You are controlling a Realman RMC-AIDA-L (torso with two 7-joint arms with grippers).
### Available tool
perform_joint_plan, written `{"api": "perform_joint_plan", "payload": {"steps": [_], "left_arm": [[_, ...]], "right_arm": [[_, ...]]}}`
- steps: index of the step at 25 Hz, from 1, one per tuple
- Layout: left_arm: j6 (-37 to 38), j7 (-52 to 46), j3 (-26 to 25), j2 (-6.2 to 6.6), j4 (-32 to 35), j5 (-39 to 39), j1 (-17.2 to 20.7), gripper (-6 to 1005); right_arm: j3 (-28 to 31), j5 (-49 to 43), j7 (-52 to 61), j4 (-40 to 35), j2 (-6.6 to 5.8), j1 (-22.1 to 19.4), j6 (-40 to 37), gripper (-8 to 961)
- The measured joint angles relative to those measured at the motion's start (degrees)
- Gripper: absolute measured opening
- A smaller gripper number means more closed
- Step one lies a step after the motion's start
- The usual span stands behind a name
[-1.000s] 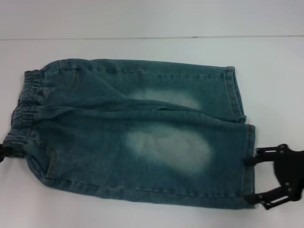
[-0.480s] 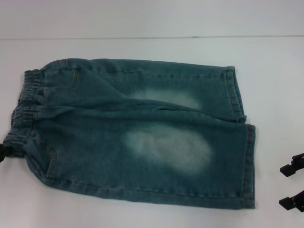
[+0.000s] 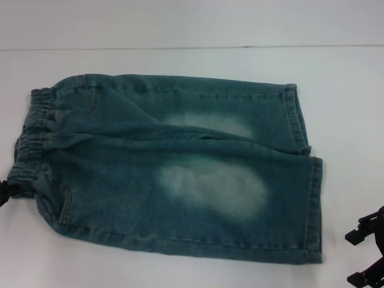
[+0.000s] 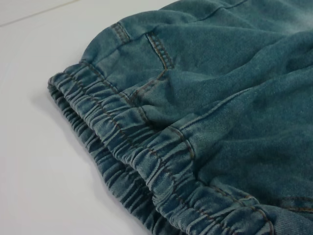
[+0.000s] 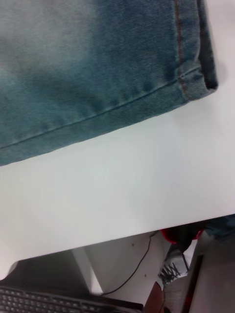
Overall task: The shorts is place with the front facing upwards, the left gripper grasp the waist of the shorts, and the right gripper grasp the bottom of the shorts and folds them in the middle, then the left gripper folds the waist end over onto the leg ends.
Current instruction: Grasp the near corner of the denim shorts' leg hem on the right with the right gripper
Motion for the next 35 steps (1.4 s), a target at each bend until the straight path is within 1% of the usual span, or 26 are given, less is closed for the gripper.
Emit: {"api": "perform_joint_plan", "payload": {"steps": [12,23,35], "left_arm": [[-0.54,0.29,0.00,0.05,-0.16,0.26,-0.01,48],[-2.38,0.54,0.07,0.14,-1.96,0.37,-0.07,49],[-3.11,0.77,0.76,0.14,-2.24,0.40,-0.03,49]], "right_arm": [[-3.15,0.22,-0.78,7.71,0.04,1.69,4.16,945],[-3.29,0.74,-2.50,12.41,0.00,4.35,6.05,944],[-3.37,3.76,-5.41,14.41,-0.13,4.99,6.39,944]]}}
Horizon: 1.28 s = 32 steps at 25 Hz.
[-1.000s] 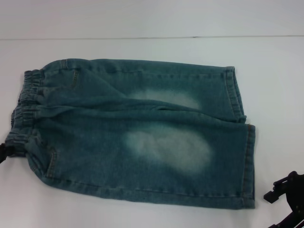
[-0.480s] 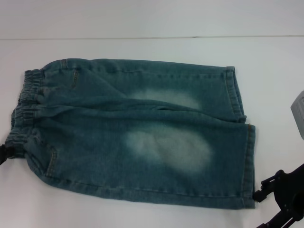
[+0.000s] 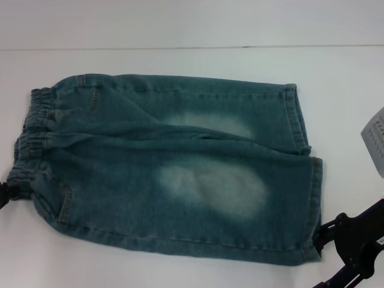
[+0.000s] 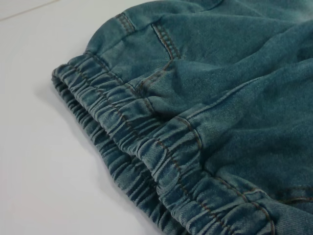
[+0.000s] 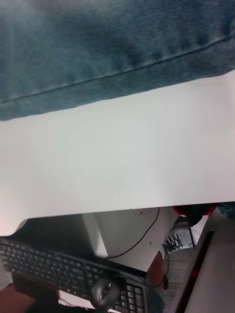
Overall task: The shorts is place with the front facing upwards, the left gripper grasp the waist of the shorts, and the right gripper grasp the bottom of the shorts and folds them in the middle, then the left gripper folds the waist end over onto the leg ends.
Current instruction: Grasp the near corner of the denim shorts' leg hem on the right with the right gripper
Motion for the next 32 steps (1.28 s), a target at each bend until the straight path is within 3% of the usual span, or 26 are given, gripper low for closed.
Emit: {"api": "perform_joint_plan", "payload": {"steps": [10,15,19,29,32], "left_arm": [[-0.05,0.00,0.03,-0.01,-0.04,-0.04,0.01,49],[-0.09,0.03,0.03,-0.09,-0.12,-0.23,0.14,49],[-0.09,0.04,0.03,-0.14,-0.14,-0.35,0.26,48],[-1.02,0.13,0.00,0.07,-1.66,-0.30,-0.03,50],[-1.04,0.16,0.01,0.07,-1.70,-0.28,-0.04,51]], "right_arm": [[-0.94,0.06,-0.19,1.74,0.10,0.46,2.32,944],[-1.99,0.51,0.20,1.79,0.17,0.04,5.69,791],[-2.00,0.56,0.03,1.84,0.18,-0.06,6.17,613],[-1.60,1.02,-1.79,1.35,-0.04,-0.26,2.56,329],[-1.50,1.09,-1.80,1.32,-0.05,-0.28,2.46,204]]}}
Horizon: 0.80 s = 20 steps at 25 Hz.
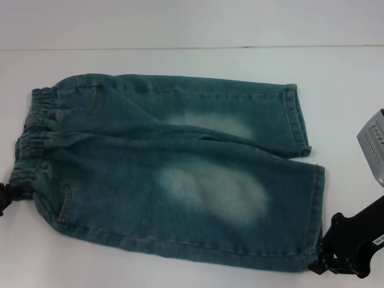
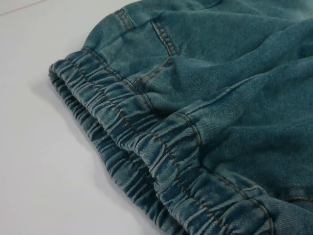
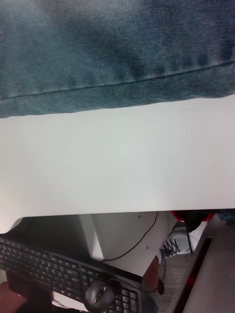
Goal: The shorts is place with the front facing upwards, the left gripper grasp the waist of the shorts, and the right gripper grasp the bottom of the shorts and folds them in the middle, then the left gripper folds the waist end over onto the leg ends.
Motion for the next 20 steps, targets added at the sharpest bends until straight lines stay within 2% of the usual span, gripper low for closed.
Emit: {"api": "perform_joint_plan", "payload": {"steps": [2,8,15,20], "left_arm": [[-0.02,0.01,0.01,0.00,-0.01,0.02,0.00,52],[-0.06,0.01,0.02,-0.03,-0.03,-0.15,0.19,54],[0.52,-0.34,-0.23,-0.13,0.29,-0.28,0.40,56],[6.25,-0.95,-0.52,-0.25,2.68,0.21,1.53,57]], "right_arm": [[0.16,0.03,-0.04,-0.02,0.00,0.00,0.17,120],[1.20,0.20,-0.05,-2.09,0.09,-0.87,0.34,10],[1.31,3.16,-1.20,-6.76,0.11,-3.54,-2.59,10],[1.31,4.09,-1.16,-12.63,0.49,-6.59,-7.21,10]]}}
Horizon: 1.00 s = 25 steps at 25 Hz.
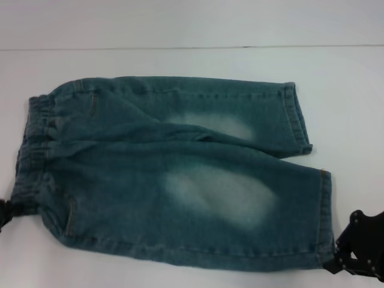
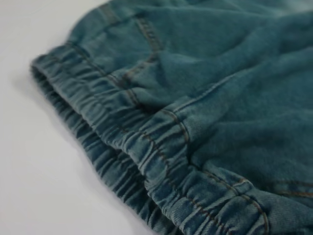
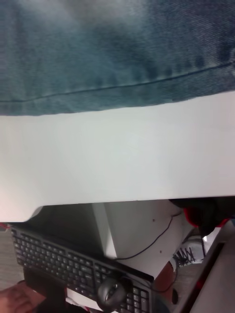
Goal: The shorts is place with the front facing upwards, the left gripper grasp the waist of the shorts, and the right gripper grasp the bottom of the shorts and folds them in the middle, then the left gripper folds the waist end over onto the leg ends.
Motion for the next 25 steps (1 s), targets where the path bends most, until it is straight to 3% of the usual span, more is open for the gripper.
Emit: {"api": "perform_joint_plan", "payload": {"steps": [7,11,16,25], "left_arm": [[13.32,-0.97,-0.19,-0.42,8.79,-0.51,5.21,60],[15.80,-1.36,-2.51,-0.27,10.37,-0.57,5.74,61],[15.85,-2.33,-7.04,0.18,10.99,-1.76,3.30,62],[11.51,-5.25,-7.46,0.05,10.44,-2.43,-3.45,65]], "right_arm": [[0.26,2.14,0.12,-5.19,-0.18,-4.43,-4.01,11],[2.28,1.93,-0.91,-5.43,-0.50,-4.82,-3.82,11],[8.10,1.80,-2.54,-5.42,-0.95,-2.16,-3.48,11],[12.52,2.43,-3.29,-5.82,-1.09,3.13,1.15,11]]}}
